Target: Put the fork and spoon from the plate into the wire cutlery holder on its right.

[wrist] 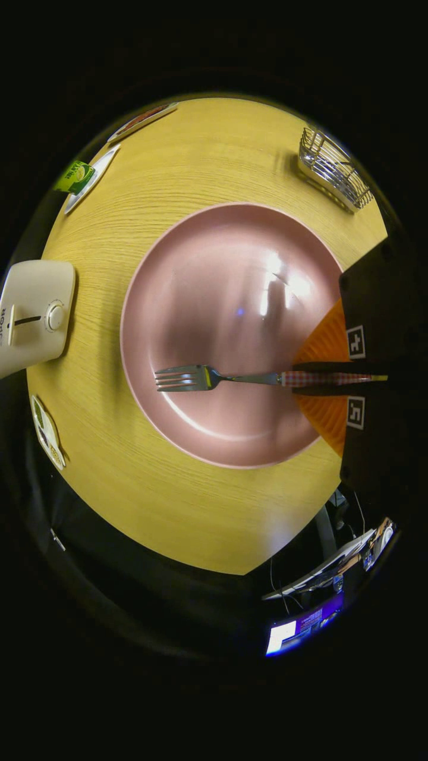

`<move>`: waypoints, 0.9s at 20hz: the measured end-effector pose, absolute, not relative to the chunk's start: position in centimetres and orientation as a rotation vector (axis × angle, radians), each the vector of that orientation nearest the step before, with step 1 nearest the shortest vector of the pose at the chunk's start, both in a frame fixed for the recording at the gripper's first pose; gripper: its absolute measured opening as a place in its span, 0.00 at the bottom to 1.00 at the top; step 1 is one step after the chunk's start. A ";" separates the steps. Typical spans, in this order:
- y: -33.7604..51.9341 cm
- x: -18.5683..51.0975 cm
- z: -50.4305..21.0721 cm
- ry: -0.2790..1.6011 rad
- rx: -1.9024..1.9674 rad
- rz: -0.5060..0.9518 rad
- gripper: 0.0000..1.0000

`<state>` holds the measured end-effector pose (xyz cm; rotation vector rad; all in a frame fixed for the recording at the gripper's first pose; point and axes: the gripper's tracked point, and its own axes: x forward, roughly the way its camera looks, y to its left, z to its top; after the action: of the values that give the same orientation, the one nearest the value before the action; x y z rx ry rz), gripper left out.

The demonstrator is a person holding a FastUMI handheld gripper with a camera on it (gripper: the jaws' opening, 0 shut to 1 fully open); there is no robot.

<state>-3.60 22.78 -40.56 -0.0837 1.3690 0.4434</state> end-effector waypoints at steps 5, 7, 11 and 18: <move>21.3 -4.9 -35.9 1.322 -0.095 0.524 0.08; 20.0 -5.7 -33.6 1.310 -0.108 0.556 0.08; 15.5 -7.3 -28.5 1.307 -0.115 0.589 0.08; 1.9 -9.6 -23.4 1.449 -0.291 0.504 0.08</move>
<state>-9.55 1.94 -23.45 -0.2909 1.4494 0.5041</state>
